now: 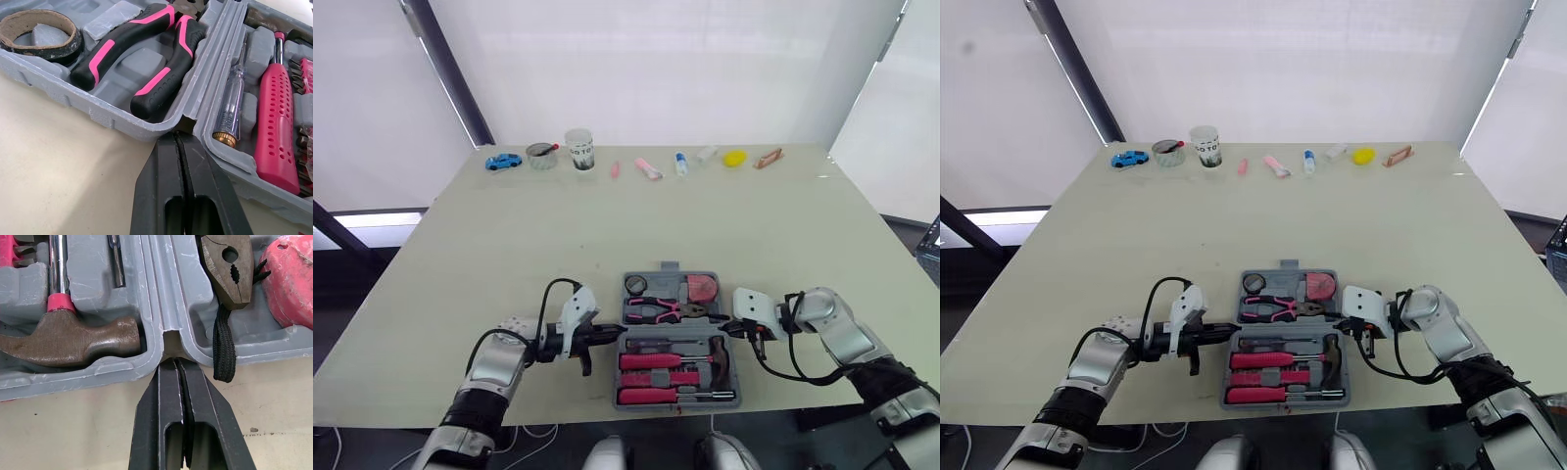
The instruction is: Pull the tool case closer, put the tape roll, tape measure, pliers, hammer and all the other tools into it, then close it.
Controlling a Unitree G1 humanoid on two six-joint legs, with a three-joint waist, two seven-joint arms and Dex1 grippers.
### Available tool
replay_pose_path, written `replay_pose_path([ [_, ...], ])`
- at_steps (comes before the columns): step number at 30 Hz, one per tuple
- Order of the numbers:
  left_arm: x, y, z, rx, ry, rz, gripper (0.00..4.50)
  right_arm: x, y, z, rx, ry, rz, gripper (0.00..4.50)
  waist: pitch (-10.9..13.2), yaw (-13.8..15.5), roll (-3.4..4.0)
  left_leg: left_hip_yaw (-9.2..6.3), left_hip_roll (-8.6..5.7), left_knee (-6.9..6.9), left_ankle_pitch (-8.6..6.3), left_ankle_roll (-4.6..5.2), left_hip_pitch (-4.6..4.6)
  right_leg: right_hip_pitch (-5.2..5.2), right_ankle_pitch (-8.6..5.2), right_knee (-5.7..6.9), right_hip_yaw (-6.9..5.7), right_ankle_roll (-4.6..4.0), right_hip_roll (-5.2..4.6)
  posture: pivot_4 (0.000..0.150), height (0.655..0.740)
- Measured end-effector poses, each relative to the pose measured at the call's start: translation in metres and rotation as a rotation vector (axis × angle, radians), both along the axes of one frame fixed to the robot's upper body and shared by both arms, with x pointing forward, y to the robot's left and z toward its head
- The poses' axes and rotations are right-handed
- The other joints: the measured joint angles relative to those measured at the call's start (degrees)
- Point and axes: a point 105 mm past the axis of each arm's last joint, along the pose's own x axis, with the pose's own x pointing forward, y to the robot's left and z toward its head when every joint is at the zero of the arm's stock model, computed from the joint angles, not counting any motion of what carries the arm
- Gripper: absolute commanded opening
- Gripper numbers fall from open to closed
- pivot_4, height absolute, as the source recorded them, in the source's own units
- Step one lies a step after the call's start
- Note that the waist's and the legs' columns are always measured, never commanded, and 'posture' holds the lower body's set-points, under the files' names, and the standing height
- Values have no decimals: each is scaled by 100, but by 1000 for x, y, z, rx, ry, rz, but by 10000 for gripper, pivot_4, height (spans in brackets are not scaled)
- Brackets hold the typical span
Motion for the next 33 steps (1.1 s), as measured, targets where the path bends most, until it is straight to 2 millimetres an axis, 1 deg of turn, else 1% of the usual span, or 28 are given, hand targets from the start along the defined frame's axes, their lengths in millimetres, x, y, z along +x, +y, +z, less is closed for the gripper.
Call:
replay_pose_path([
  [16, -5, 0, -1, 3, 9, 0, 423, -1, 0, -1, -1, 4, 2, 0, -15, -1, 10, 0, 0, -1, 0, 0, 2, 1, 0, 0, 2, 0, 0, 1500, 7400],
  [33, -6, 1, -1, 11, 13, 11, 423, -1, 1, -1, 1, 8, 7, 0, -16, -9, 10, 0, 0, -2, 0, 0, 5, 1, 0, 3, 2, -1, 3, 1500, 7400],
])
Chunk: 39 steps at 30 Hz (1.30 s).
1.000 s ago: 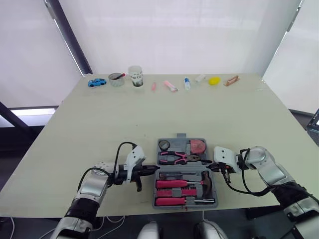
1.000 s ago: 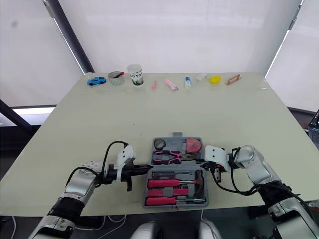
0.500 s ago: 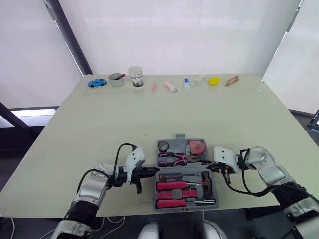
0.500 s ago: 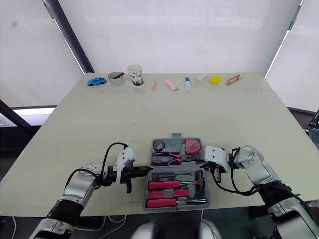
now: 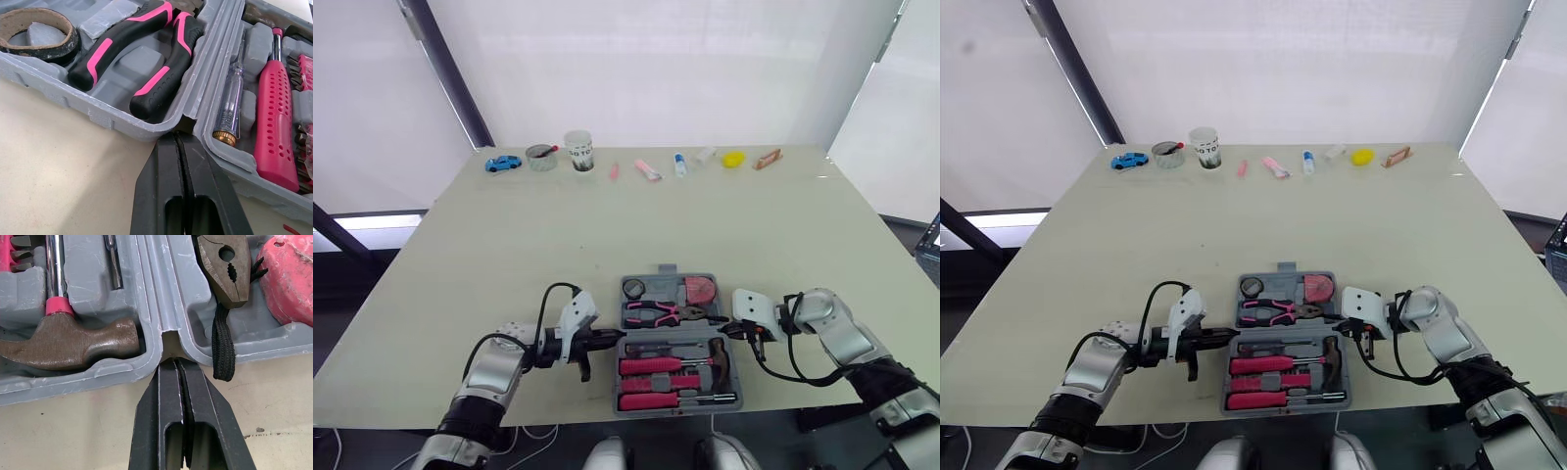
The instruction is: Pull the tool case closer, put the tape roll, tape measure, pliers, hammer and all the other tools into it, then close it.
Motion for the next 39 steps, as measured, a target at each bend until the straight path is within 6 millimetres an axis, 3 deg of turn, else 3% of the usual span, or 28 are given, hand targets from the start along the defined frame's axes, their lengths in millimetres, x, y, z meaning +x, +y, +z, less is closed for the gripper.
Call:
replay_pose_path([
  [10, -16, 11, -2, -111, -33, 43, 423, 5, -9, 3, 86, 22, -82, 0, 12, 10, 2, -3, 2, 1, 0, 0, -8, -8, 1, -2, 6, 1, -7, 1500, 7400],
  [12, -19, 19, 3, -157, -67, 78, 5398, 3, -17, 6, 142, 39, -130, 0, 13, 27, 2, -5, 1, 1, 0, 0, -12, -10, 1, -3, 3, 1, -11, 1500, 7400],
  [13, -22, 26, 5, -181, -78, 106, 7872, 2, -26, 10, 177, 44, -168, 5329, 14, 31, 3, -8, 1, 1, 0, 0, -14, -11, 1, -3, 1, 1, -16, 1500, 7400],
  [14, -26, 35, 5, -190, -76, 129, 11314, 1, -38, 13, 186, 45, -200, 7761, 15, 32, 5, -9, 1, 0, 0, 0, -14, -12, 1, -4, 1, 1, -19, 1500, 7400],
  [15, -30, 45, 5, -189, -72, 155, 18293, -1, -51, 15, 183, 41, -235, 14293, 16, 32, 5, -10, 1, 0, 0, 0, -15, -12, 1, -5, -1, 1, -23, 1500, 7400],
  [19, -39, 70, 9, -198, -68, 227, 37985, -11, -89, 18, 168, 55, -327, 34480, 16, 25, 5, -7, 0, 1, 0, 0, -12, -12, 0, -7, 0, 1, -24, 1500, 7400],
  [21, -44, 76, 12, -214, -62, 241, 45000, -18, -102, 17, 176, 73, -360, 44439, 17, 22, 4, -4, 0, 2, 0, 0, -9, -11, -12, -5, 3, -19, -24, 1500, 7400],
  [25, -47, 96, 25, -268, -62, 334, 45000, -28, -141, 30, 235, 94, -505, 44831, 19, 22, 6, -1, 0, 2, 0, 0, -4, -11, -12, -3, 8, -18, -23, 1500, 7400],
  [28, -43, 92, 37, -311, -89, 326, 45000, -26, -140, 48, 357, 121, -556, 44831, 20, 2, 4, -2, 3, 2, 0, 0, -2, -10, -11, -2, 13, -18, -16, 1500, 7400],
  [30, -38, 80, 52, -362, -130, 285, 45000, -29, -123, 62, 458, 200, -532, 44831, 20, 8, 4, -6, 3, 1, 0, 0, -4, -11, -8, -3, 11, -12, -14, 1500, 7400],
  [34, -36, 64, 65, -405, -155, 228, 34273, -33, -101, 66, 500, 279, -493, 45000, 21, 17, 2, -8, 3, 0, 0, 0, -9, -11, 0, -7, 10, 2, -14, 1500, 7400],
  [39, -35, 28, 70, -435, -146, 87, 10833, -18, -60, 63, 499, 351, -426, 45000, 25, -12, 5, 0, -1, 3, 0, 0, -4, -12, 1, -5, 20, 2, -13, 1500, 7400],
])
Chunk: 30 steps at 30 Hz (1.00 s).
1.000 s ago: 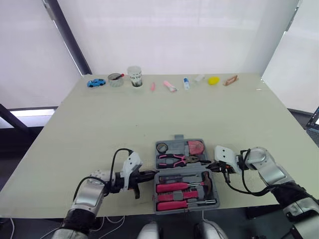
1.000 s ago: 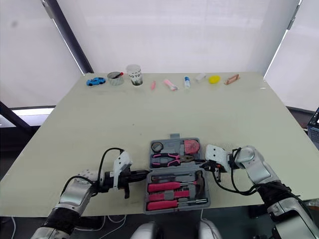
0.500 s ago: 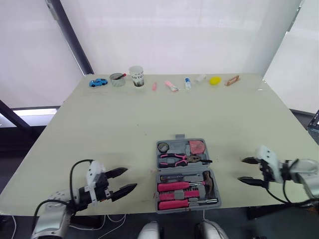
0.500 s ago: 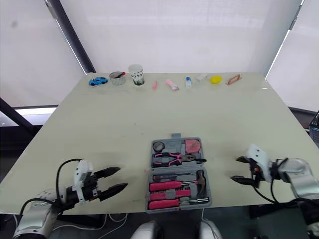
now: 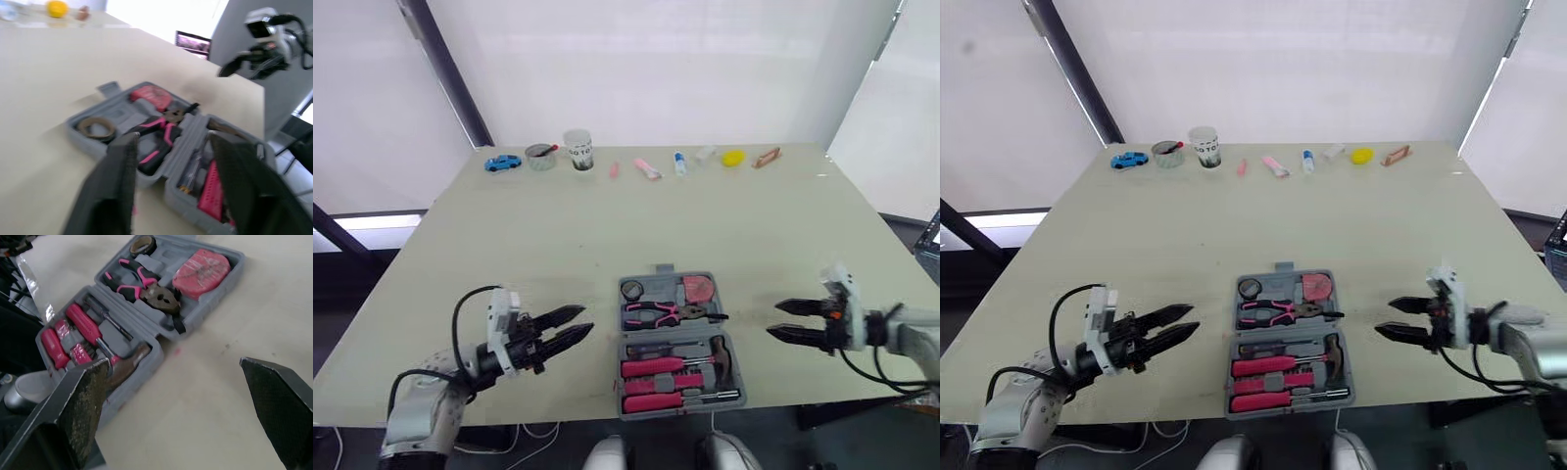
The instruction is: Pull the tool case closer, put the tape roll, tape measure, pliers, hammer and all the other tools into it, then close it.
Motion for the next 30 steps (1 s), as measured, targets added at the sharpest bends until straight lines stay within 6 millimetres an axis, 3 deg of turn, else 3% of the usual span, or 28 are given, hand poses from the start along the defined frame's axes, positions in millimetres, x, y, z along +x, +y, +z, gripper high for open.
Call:
replay_pose_path([
  [2, -1, -19, -4, 14, -1, -83, 1186, 12, 16, 3, -11, 1, 31, 45000, 0, 8, 0, 2, 0, 1, 0, 0, -2, 0, 1, 0, -2, 0, 4, 1500, 7400],
  [3, -2, -23, -6, 20, 3, -104, 403, 15, 17, 3, -22, 4, 32, 45000, 0, 16, -1, 2, -1, 0, 0, 0, -6, 0, 0, -1, -6, -1, 6, 1500, 7400],
  [9, -3, -46, -29, 96, -2, -219, 403, 44, 38, -16, -53, 135, 32, 45000, 2, 33, 2, -2, 0, 0, 0, 0, -46, -25, 1, -7, -25, -1, 8, 1500, 7400],
  [16, 2, -58, -43, 140, -11, -280, 403, 68, 45, -21, -63, 234, -9, 45000, 3, 29, 4, -3, -1, 2, 0, 0, -55, -32, 2, -7, -28, -1, 8, 1500, 7400],
  [24, 2, -63, -65, 211, 60, -321, 403, 74, 65, -31, -73, 322, 36, 45000, 4, -1, 6, -4, 0, 2, 0, 0, -58, -39, 2, 1, -28, -1, 8, 1500, 7400],
  [30, 5, -61, -68, 264, 62, -334, 403, 75, 76, -31, -58, 356, 58, 45000, 2, -50, 8, -7, 0, 2, 0, 0, -54, -38, 3, 10, -29, -2, 9, 1500, 7400],
])
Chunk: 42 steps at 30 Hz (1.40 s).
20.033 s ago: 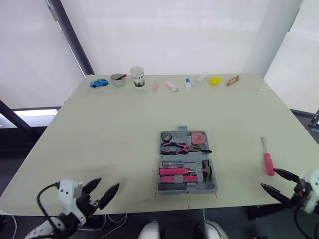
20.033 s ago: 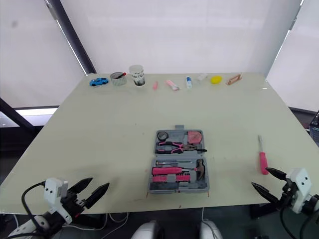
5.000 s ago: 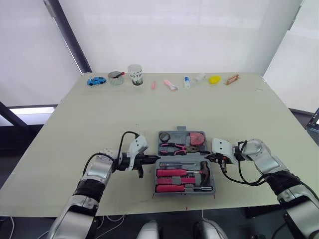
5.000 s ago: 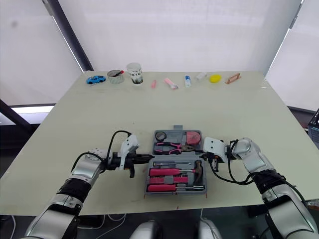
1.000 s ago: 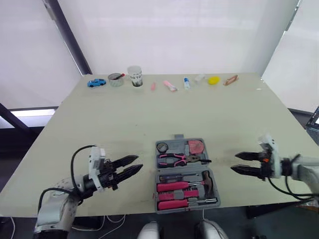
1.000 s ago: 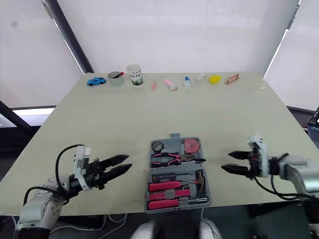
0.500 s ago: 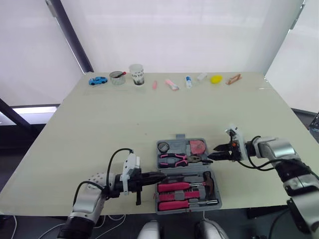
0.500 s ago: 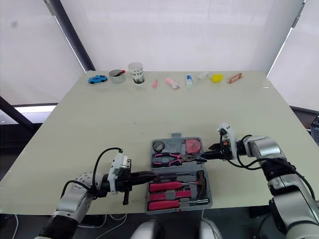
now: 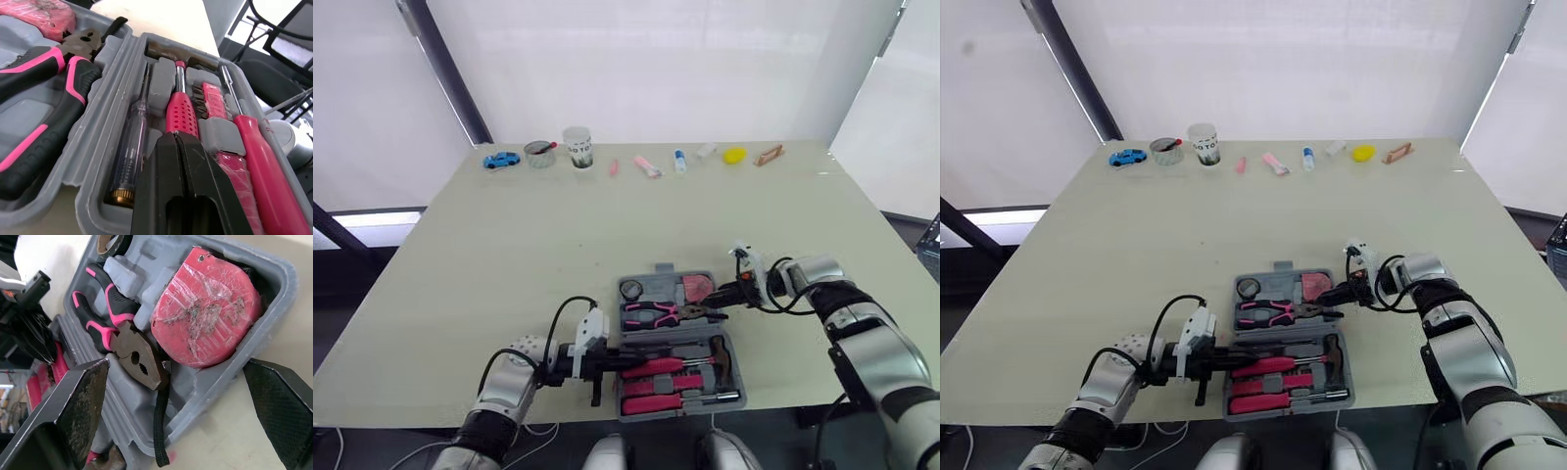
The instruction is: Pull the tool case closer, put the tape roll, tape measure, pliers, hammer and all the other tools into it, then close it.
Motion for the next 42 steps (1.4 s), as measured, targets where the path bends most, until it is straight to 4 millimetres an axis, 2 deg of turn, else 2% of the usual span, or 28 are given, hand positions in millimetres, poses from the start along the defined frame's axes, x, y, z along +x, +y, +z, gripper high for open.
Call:
replay_pose_path([
  [7, -1, -2, -1, 22, -10, -14, 403, -1, 8, 0, 57, 19, -1, 45000, -1, -86, 4, -2, 1, -1, 0, 0, 0, -1, 0, -1, 3, 0, -2, 1500, 7400],
  [14, -4, -2, -2, 23, -22, -19, 403, -2, 9, 10, 136, 32, -3, 45000, -1, -84, 5, -4, 1, -2, 0, 0, 0, -1, 0, -1, 2, 0, -3, 1500, 7400],
  [22, -11, 3, 0, -12, -46, -8, 403, -4, 7, 30, 243, 35, -4, 45000, 2, -84, 10, -9, 2, -3, 0, 0, -4, -6, 0, -1, 3, 0, -6, 1500, 7400],
  [25, -23, 14, 3, -19, -44, -1, 403, -5, 2, 36, 275, 27, -19, 45000, 3, -77, 12, -15, 3, -4, 0, 0, -10, -12, 0, -2, 2, 0, -10, 1500, 7400],
  [30, -38, 43, 32, -55, -67, 67, 403, -12, -1, 49, 348, 38, -23, 45000, 13, -73, 26, -20, 9, -5, 0, 0, -13, -17, 1, -1, 3, 2, -24, 1500, 7400],
  [34, -43, 75, 55, -88, -52, 203, 403, -26, -4, 60, 378, 37, 8, 45000, 21, -70, 36, -25, 8, -6, -1, 0, -14, -18, 0, -2, -1, 3, -22, 1500, 7400],
  [37, -45, 86, 61, -119, -32, 277, 403, -39, -4, 65, 398, 41, 39, 45000, 22, -65, 35, -26, 6, -6, -1, 0, -15, -17, -1, -5, -4, 3, -21, 1500, 7400],
  [42, -53, 108, 61, -138, 3, 399, 403, -66, -18, 69, 401, 55, 51, 45000, 24, -49, 35, -26, 5, -7, -1, 0, -16, -17, -2, -10, -4, 3, -22, 1500, 7400],
])
